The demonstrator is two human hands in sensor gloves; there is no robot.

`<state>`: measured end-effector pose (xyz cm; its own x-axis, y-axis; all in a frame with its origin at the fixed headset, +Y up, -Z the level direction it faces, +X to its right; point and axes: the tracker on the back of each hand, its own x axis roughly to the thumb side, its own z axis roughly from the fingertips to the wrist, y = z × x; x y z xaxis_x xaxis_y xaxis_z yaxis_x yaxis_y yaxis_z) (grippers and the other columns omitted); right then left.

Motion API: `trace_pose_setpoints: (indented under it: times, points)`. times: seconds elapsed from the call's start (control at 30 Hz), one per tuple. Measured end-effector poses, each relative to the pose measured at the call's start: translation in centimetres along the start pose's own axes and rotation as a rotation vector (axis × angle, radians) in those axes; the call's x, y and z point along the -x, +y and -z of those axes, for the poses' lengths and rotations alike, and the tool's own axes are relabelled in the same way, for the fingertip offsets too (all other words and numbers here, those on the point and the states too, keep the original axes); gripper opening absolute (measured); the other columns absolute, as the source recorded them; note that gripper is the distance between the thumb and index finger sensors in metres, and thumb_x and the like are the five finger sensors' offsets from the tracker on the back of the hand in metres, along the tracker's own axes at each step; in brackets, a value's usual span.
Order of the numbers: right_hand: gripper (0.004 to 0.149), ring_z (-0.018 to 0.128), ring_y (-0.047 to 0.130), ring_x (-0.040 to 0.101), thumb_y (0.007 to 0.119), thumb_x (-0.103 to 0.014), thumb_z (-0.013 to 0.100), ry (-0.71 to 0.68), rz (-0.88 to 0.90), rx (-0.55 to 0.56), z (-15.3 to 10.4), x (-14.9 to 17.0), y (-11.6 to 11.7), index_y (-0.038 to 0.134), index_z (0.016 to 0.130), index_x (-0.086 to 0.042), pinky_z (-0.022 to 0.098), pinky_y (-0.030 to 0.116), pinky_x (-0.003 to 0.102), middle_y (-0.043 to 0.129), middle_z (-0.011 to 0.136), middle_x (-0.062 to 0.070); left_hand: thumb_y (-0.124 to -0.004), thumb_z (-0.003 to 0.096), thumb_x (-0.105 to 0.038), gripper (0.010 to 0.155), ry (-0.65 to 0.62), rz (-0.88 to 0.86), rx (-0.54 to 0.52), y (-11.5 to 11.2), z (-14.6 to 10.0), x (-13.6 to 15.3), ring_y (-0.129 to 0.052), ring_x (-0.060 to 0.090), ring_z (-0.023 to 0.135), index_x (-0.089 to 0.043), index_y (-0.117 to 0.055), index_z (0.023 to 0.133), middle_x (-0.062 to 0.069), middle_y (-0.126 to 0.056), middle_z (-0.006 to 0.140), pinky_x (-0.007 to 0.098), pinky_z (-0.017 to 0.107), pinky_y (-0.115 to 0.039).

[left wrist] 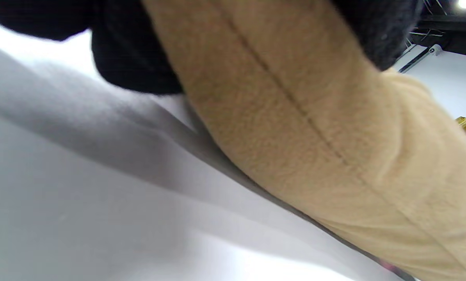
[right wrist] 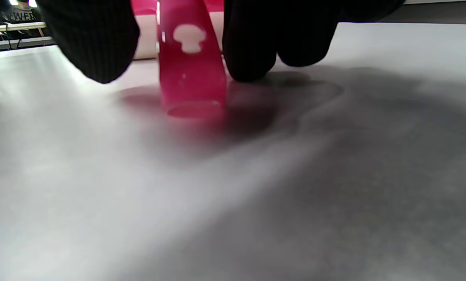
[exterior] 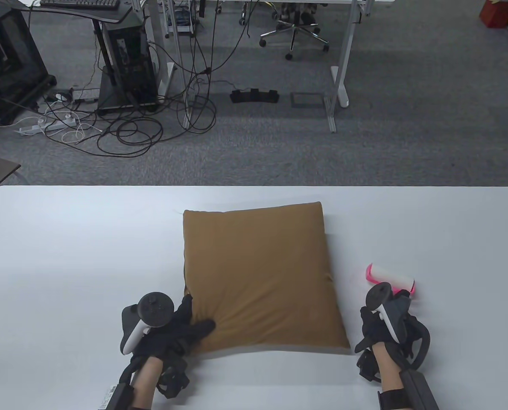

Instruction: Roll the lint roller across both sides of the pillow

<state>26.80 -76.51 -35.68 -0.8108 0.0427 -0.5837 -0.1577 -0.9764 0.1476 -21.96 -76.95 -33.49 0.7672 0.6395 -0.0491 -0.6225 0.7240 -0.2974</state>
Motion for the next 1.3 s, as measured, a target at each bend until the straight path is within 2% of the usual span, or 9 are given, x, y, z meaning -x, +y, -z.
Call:
trace_pose_setpoints:
  times: [0.23,0.37,0.53,0.7,0.77,0.93,1.07,1.13,1.3]
  points:
    - [0.082,0.077,0.080,0.043,0.072,-0.044,0.059,0.003,-0.004,0.063,-0.1,0.2,-0.2,0.022,0.112,-0.008,0.059,0.060,0.067,0.080,0.092,0.015,-0.077,0.0402,-0.066,0.096,-0.002,0.019,0.009,0.0,0.0,0.0,-0.099,0.022,0.027,-0.011,-0.037,0.108,0.013,-0.092,0.067,0.047,0.027,-0.082]
    - [0.076,0.062,0.091,0.035,0.072,-0.039,0.060,0.002,0.039,0.063,-0.2,0.5,-0.8,0.024,0.112,-0.013,0.052,0.070,0.062,0.083,0.088,0.017,-0.074,0.0402,-0.070,0.098,0.011,0.023,0.023,0.1,-0.1,0.2,-0.100,0.024,0.030,-0.011,-0.036,0.108,0.014,-0.091,0.070,0.048,0.028,-0.083]
    - [0.072,0.052,0.096,0.034,0.075,-0.036,0.058,-0.062,0.149,0.174,-1.9,1.1,-3.5,0.031,0.112,-0.018,0.047,0.075,0.060,0.091,0.082,0.022,-0.067,0.0421,-0.075,0.101,0.090,0.095,0.079,0.7,-1.0,-0.2,-0.110,0.028,0.037,-0.006,-0.031,0.108,0.018,-0.091,0.080,0.049,0.028,-0.088]
    - [0.066,0.049,0.096,0.033,0.070,-0.033,0.060,-0.218,0.336,0.281,-5.0,1.0,-7.4,0.035,0.112,-0.015,0.045,0.076,0.059,0.092,0.080,0.024,-0.066,0.0432,-0.073,0.100,0.098,0.104,0.067,0.6,-1.5,-0.2,-0.110,0.027,0.032,-0.004,-0.033,0.107,0.018,-0.094,0.077,0.049,0.025,-0.088]
    - [0.064,0.040,0.098,0.029,0.065,-0.033,0.061,-0.366,0.385,0.334,-7.3,0.4,-8.8,0.032,0.112,-0.015,0.039,0.079,0.056,0.094,0.073,0.025,-0.067,0.0436,-0.072,0.099,0.097,0.085,0.079,0.5,-1.4,-0.1,-0.109,0.026,0.031,-0.004,-0.032,0.107,0.017,-0.093,0.076,0.049,0.026,-0.087]
    - [0.062,0.017,0.101,0.015,0.069,-0.038,0.059,-0.580,0.297,0.455,-12.6,-0.8,-10.5,0.045,0.111,-0.015,0.023,0.088,0.044,0.103,0.052,0.019,-0.066,0.0437,-0.072,0.099,0.094,0.086,0.075,0.3,-1.5,0.0,-0.107,0.024,0.029,-0.004,-0.031,0.107,0.016,-0.093,0.074,0.048,0.026,-0.086]
    - [0.053,0.009,0.098,0.011,0.072,-0.040,0.058,-0.680,0.233,0.480,-15.7,-1.1,-11.1,0.064,0.105,-0.017,0.019,0.088,0.042,0.103,0.040,0.018,-0.065,0.0438,-0.072,0.099,0.086,0.099,0.059,0.3,-1.6,-0.1,-0.107,0.023,0.026,-0.003,-0.032,0.107,0.015,-0.094,0.073,0.047,0.024,-0.087]
    - [0.043,0.008,0.096,0.010,0.076,-0.042,0.057,-0.701,0.186,0.503,-17.3,-1.1,-11.1,0.081,0.095,-0.021,0.018,0.088,0.043,0.102,0.036,0.018,-0.065,0.0436,-0.072,0.099,0.083,0.109,0.054,0.3,-1.6,-0.2,-0.108,0.022,0.025,-0.003,-0.033,0.107,0.014,-0.094,0.072,0.046,0.023,-0.087]
    - [0.042,0.006,0.094,0.008,0.077,-0.043,0.057,-0.716,0.109,0.479,-18.9,-2.0,-9.8,0.085,0.092,-0.021,0.017,0.088,0.042,0.102,0.033,0.017,-0.066,0.0437,-0.072,0.099,0.076,0.118,0.059,0.3,-1.3,-0.2,-0.107,0.021,0.024,-0.003,-0.033,0.106,0.014,-0.095,0.071,0.046,0.023,-0.087]
